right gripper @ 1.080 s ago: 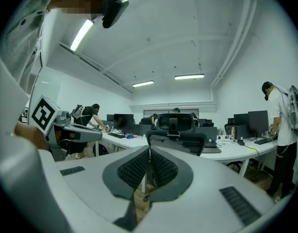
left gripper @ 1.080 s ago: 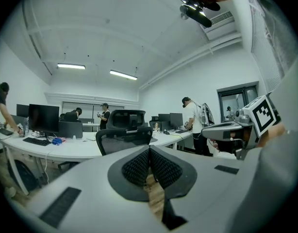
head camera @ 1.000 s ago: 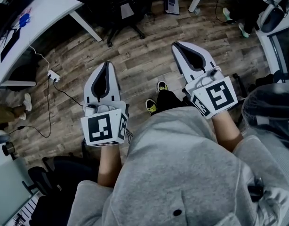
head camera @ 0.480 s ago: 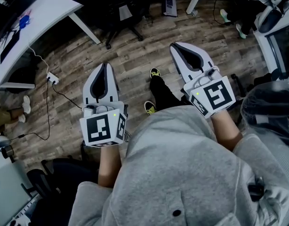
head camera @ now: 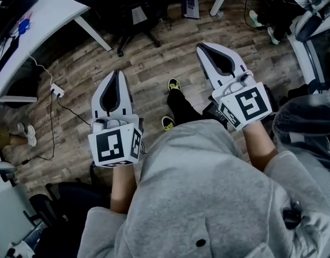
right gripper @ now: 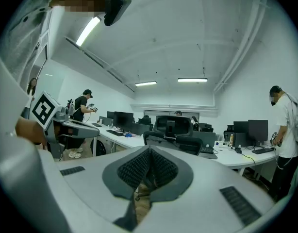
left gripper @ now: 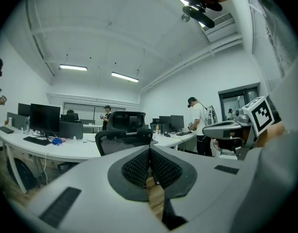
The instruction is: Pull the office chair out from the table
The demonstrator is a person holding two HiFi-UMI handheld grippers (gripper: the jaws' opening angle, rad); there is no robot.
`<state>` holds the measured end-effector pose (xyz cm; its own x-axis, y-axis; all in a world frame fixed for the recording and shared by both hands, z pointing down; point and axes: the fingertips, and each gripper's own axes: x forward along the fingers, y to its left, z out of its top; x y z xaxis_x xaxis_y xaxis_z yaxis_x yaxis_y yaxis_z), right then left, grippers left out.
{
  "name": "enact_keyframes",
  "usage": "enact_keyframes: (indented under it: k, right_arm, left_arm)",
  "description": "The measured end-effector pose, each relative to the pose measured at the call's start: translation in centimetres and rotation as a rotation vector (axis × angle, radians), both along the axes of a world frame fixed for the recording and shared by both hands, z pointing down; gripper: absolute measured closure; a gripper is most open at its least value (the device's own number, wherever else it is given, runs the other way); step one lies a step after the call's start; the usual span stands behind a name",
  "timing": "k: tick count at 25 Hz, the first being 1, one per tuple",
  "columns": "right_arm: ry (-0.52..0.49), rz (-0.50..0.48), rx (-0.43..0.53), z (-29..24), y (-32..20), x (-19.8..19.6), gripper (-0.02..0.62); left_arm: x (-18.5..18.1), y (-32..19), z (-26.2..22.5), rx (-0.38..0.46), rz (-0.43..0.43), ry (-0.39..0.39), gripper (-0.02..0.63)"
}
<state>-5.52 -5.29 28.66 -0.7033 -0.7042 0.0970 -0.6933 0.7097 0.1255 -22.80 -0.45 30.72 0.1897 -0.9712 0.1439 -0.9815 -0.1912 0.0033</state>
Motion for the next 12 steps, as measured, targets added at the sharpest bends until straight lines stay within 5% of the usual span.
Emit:
enact_keyframes:
  k: [7, 12]
  right_arm:
    - [0.132, -0.045, 0.091, -0.4, -4.6, 0.7, 0.566]
    - [0.111, -0.018, 0.087, -0.9, -9.7, 1.4, 0.566]
  left_arm:
    - [0.0, -3.0, 0.5, -0.019, -0.006, -0.016, 0.595]
    - [-0.2, -6.7, 0.9, -0.049, -0.007, -0.033, 0.595]
